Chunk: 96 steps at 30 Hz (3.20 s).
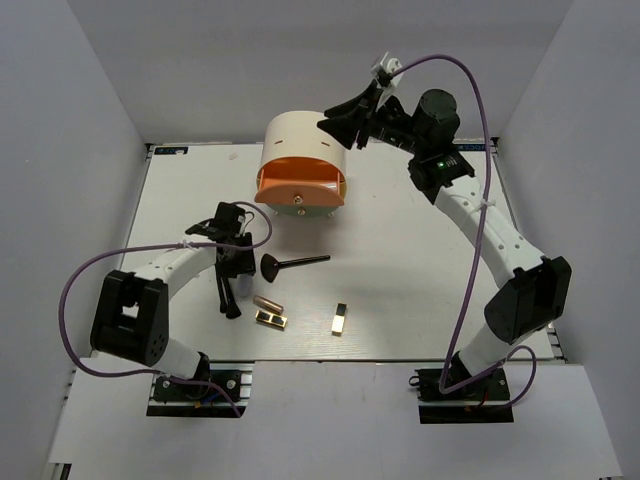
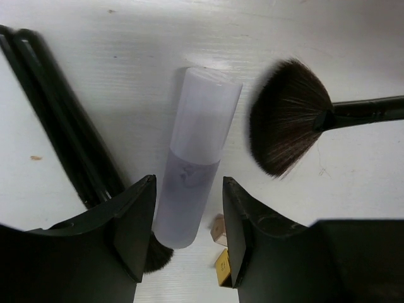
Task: Organize the makeup
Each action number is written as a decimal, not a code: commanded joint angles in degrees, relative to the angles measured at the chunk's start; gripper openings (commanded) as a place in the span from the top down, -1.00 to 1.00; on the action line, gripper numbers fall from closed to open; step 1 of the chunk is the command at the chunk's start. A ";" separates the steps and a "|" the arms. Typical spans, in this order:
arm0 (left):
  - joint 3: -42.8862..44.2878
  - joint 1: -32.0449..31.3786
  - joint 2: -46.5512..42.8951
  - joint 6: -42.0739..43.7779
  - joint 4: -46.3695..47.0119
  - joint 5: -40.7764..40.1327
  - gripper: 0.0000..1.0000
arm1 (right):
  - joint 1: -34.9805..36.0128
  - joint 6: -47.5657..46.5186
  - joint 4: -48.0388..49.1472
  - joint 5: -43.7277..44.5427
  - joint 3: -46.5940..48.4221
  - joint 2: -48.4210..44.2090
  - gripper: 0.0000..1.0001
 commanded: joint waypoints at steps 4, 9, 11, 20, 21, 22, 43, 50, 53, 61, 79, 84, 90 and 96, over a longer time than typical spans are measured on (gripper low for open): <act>2.29 1.20 4.73 3.23 1.21 7.61 -0.11 | -0.13 -2.11 1.74 2.61 -1.29 -4.81 0.13; 3.17 1.20 7.11 4.20 1.03 7.18 0.21 | -0.31 -1.94 1.92 2.78 -2.96 -5.69 0.11; 3.96 1.20 7.38 4.73 -0.10 6.91 0.42 | -0.31 -1.67 2.18 2.52 -3.92 -5.87 0.12; 9.15 0.59 -7.64 7.79 -7.13 7.08 0.76 | -0.74 -2.02 2.89 1.29 -5.42 -6.92 0.22; 10.54 -0.11 -10.78 8.68 -7.75 9.00 0.76 | -0.92 -1.94 2.97 1.20 -5.42 -6.75 0.23; 11.34 -0.12 -12.29 10.77 -8.19 9.98 0.78 | -0.92 -1.94 3.24 0.94 -5.42 -6.75 0.26; 45.34 -0.73 -4.86 43.12 0.07 38.64 0.81 | -3.20 -1.67 6.75 -0.12 -9.28 -8.68 0.40; 50.10 -0.74 2.18 53.49 2.71 41.63 0.84 | -5.57 -0.62 9.13 0.06 -12.01 -10.70 0.40; 49.94 -0.74 2.72 58.68 2.62 43.56 0.85 | -5.58 0.08 10.35 0.14 -12.98 -11.49 0.40; 47.74 -1.26 5.09 61.15 3.41 46.29 0.81 | -7.69 2.19 13.43 0.32 -15.88 -12.72 0.41; 40.70 -3.55 5.53 60.45 4.64 43.65 0.27 | -9.45 4.39 16.42 0.06 -19.75 -14.57 0.42; 39.91 -3.55 5.53 60.28 6.21 41.72 0.28 | -9.80 4.65 16.77 0.06 -20.45 -15.01 0.42; 41.58 -3.55 5.01 58.96 9.20 41.72 0.51 | -9.80 4.66 17.04 -0.03 -21.15 -15.45 0.42; 40.53 -3.55 3.77 57.90 11.58 41.46 0.55 | -10.24 4.92 17.48 -0.03 -21.68 -15.45 0.42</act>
